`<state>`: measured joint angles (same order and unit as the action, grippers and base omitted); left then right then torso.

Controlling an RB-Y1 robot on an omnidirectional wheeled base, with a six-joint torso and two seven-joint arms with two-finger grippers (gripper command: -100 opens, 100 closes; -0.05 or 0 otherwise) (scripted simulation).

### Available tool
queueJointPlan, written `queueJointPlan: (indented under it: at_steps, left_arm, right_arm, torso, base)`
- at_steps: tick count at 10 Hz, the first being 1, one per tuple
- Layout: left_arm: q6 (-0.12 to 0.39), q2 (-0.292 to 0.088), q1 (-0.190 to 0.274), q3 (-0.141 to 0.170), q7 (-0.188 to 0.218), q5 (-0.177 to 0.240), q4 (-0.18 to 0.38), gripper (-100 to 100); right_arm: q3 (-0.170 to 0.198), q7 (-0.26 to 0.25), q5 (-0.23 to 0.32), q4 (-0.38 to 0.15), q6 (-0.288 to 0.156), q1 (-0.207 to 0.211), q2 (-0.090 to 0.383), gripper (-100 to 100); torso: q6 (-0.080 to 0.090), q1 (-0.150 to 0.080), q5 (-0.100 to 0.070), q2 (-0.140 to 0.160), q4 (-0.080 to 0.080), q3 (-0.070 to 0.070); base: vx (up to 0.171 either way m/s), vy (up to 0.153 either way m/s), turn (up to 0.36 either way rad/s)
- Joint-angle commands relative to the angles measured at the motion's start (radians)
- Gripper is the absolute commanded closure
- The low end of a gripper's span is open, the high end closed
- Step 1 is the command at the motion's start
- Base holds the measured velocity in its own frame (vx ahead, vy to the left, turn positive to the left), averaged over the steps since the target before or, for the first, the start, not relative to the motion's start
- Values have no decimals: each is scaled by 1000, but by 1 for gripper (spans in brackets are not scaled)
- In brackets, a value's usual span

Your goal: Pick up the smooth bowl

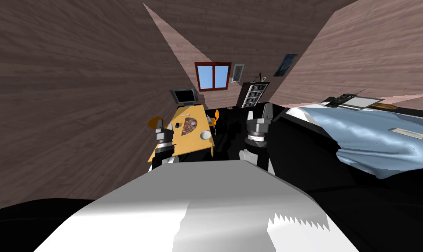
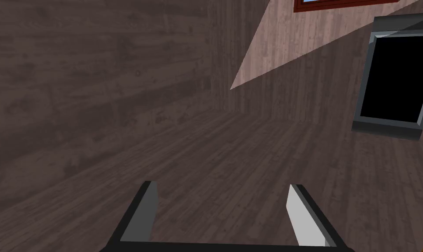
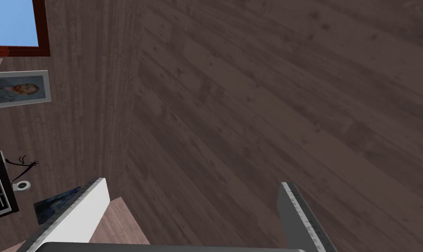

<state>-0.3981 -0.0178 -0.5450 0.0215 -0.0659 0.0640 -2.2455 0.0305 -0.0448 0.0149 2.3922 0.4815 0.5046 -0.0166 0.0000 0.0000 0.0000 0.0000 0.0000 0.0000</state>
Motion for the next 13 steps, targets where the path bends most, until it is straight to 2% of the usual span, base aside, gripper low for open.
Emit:
queueJointPlan:
  at_steps: [1,3,6,9,13]
  left_arm:
    - [7,-45,2,-18,-2,3,11,-100]
    - [18,-85,7,-45,-6,6,27,-100]
    - [40,-144,16,-100,-15,12,57,-100]
    - [68,-197,27,-169,-26,19,95,-100]
    - [110,-260,41,-267,-33,34,154,-100]
  right_arm:
    - [0,0,0,0,0,0,0,0]
    - [0,0,0,0,0,0,0,0]
    - [0,0,0,0,0,0,0,0]
    - [0,0,0,0,0,0,0,0]
    - [0,0,0,0,0,0,0,0]
  torso:
    - [0,0,0,0,0,0]
    - [0,-9,-2,-1,0,-1]
    - [0,-14,-3,-4,-1,-2]
    - [0,-19,-4,-2,-1,-1]
    - [0,-20,-5,-7,-2,-4]
  base:
    - [-1,-81,-15]
    - [26,-166,-6]
    - [49,-213,-12]
    - [43,-276,-14]
    - [104,-282,-18]
